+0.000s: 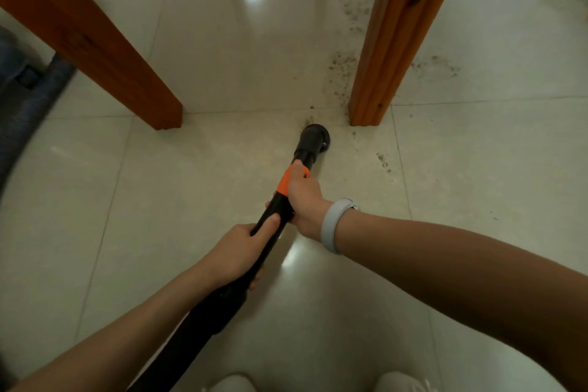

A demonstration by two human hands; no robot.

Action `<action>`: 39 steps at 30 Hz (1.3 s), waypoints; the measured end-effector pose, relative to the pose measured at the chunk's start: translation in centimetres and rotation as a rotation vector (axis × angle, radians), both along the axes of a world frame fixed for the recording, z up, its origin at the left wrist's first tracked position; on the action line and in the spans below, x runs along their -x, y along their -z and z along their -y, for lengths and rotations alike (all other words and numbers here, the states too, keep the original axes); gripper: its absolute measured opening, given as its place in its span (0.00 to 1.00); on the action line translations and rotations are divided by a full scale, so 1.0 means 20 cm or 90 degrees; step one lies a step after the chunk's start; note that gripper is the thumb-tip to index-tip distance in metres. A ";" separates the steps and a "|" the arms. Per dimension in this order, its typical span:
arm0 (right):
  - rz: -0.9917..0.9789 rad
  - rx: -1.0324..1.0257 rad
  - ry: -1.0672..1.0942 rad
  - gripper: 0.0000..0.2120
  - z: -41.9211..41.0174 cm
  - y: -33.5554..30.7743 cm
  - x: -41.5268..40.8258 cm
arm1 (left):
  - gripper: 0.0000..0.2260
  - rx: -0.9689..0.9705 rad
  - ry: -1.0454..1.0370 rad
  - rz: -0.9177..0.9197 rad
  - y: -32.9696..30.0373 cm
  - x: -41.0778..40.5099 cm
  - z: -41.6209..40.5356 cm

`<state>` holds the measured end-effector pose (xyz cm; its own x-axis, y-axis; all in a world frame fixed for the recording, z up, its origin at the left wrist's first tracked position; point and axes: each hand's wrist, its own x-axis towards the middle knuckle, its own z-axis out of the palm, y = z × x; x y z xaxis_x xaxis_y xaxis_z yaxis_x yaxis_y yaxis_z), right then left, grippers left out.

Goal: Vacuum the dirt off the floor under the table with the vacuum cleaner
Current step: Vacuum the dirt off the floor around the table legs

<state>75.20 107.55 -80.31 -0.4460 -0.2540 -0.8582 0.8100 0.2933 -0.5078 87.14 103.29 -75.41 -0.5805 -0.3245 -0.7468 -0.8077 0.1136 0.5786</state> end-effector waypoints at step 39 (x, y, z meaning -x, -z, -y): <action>-0.012 0.072 0.057 0.15 0.22 -0.10 0.29 | 0.25 -0.009 -0.049 -0.056 0.12 0.24 0.16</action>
